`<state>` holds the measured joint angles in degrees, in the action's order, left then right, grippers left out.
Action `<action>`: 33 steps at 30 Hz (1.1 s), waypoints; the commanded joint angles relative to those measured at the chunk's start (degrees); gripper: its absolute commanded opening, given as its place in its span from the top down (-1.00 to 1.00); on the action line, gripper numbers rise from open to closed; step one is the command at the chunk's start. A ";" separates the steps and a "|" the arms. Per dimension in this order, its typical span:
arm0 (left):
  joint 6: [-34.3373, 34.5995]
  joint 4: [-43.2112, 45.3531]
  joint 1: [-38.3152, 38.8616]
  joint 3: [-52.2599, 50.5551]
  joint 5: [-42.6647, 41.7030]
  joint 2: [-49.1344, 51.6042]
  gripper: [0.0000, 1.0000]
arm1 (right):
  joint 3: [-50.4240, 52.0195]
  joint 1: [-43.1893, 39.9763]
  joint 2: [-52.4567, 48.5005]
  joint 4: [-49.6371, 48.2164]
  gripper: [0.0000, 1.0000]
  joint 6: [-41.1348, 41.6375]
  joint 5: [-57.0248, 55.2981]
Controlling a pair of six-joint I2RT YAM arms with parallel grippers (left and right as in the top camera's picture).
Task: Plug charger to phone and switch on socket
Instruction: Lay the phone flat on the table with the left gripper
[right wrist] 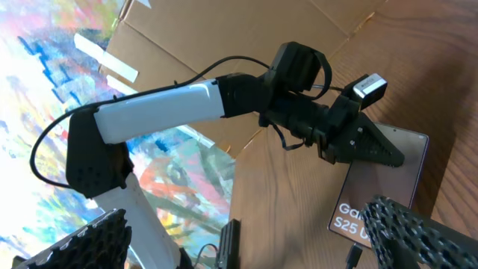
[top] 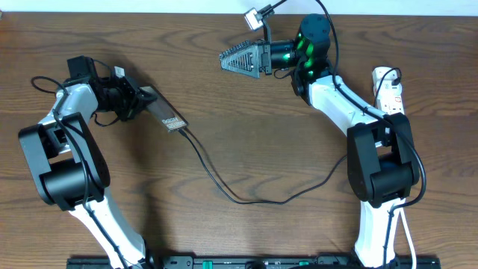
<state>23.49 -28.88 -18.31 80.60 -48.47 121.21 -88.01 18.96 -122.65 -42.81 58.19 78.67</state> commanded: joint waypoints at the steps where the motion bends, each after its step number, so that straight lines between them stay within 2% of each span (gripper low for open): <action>1: -0.98 -0.59 -0.24 0.61 -0.92 -0.63 0.86 | -0.70 -0.48 0.15 0.00 -0.99 -1.09 0.37; 33: -0.94 -0.70 -0.24 -1.16 1.01 -0.63 0.86 | -0.70 -0.39 0.15 0.00 -0.98 -1.25 0.37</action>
<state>23.49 -29.54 -18.31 79.40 -46.94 121.21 -88.01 18.96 -122.65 -42.81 57.89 78.67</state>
